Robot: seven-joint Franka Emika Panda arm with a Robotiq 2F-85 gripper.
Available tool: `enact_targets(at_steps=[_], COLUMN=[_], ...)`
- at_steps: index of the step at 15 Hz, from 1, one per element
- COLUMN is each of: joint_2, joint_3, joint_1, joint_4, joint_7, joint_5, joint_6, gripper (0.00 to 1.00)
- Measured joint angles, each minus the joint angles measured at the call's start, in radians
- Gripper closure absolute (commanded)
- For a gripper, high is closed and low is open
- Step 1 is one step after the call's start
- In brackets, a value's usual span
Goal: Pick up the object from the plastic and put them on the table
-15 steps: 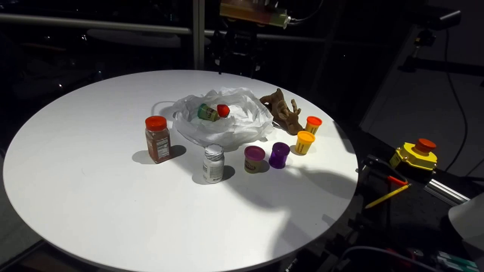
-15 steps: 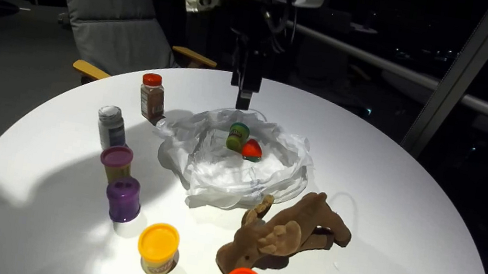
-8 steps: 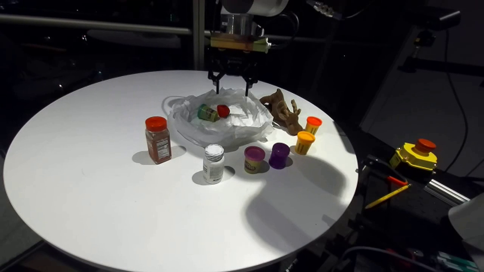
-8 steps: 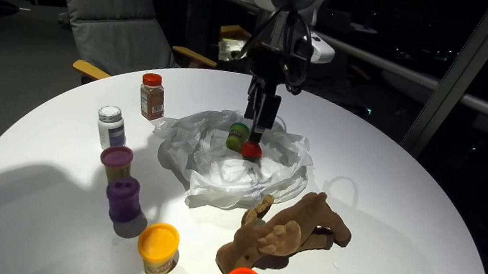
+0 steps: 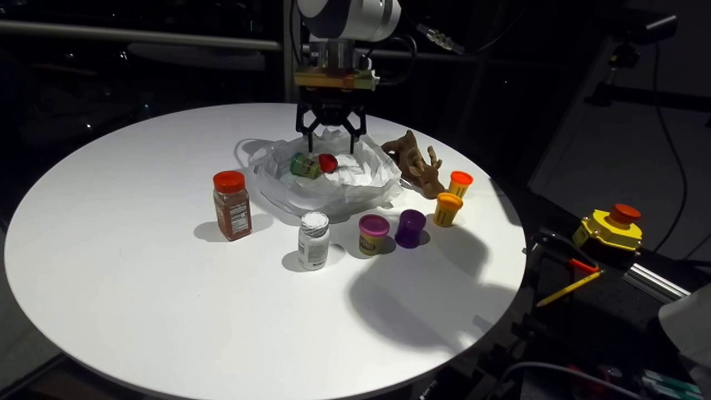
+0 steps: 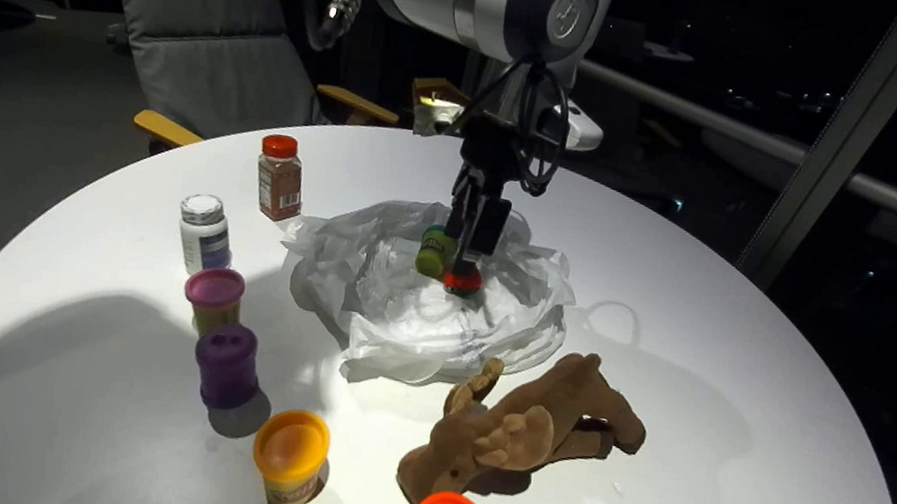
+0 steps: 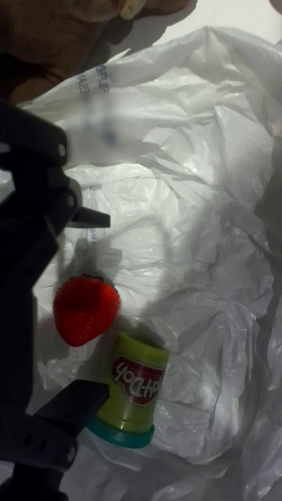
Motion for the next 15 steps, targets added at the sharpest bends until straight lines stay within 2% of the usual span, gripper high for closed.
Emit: enact_targets(at_steps=[1,2,3,4,9,15], joint_2=[0.016,0.031,0.045,0.057,0.102,0.136], joint_3=[0.0,0.0,0.0,-0.001,-0.01,-0.015], joint_1=[0.0,-0.001,-0.001,-0.001,-0.002,-0.002], joint_4=[0.018,0.036,0.052,0.068,0.145,0.218], joint_7=[0.0,0.0,0.0,0.0,0.001,0.003], joint_5=[0.0,0.0,0.0,0.0,0.0,0.0], joint_6=[-0.012,-0.023,-0.033,-0.043,-0.088,-0.175], gripper=[0.25,0.26,0.32,0.42,0.8,0.85])
